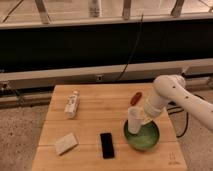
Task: Place the ceramic cup in the ceramic bowl
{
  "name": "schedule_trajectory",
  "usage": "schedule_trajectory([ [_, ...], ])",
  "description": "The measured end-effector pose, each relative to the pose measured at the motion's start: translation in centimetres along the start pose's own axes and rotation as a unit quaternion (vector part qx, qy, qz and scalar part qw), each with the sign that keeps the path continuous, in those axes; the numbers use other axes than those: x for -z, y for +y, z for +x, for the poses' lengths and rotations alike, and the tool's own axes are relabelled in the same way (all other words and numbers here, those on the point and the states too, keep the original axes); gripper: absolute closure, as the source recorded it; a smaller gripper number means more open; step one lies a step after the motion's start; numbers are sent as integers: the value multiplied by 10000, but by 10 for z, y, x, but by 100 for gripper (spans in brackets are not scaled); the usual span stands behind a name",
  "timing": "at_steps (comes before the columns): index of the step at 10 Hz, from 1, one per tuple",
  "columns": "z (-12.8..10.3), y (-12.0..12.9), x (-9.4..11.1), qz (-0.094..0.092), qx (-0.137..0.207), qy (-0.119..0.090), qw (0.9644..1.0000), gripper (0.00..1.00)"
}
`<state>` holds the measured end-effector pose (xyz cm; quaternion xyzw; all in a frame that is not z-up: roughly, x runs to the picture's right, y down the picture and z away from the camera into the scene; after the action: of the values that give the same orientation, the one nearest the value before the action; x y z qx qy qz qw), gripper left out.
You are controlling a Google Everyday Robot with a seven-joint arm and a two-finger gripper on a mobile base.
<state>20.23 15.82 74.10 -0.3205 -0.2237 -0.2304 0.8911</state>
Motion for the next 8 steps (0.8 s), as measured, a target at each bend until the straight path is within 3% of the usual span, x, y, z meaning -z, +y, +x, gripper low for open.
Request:
schedule_trajectory([
  [2,1,0,0,10,7,6,10000,78],
  [4,1,1,-1,14,13,3,10000,85],
  [6,2,1,-1,12,20,5,10000,80],
  [8,3,2,-2,11,14,9,10000,67],
])
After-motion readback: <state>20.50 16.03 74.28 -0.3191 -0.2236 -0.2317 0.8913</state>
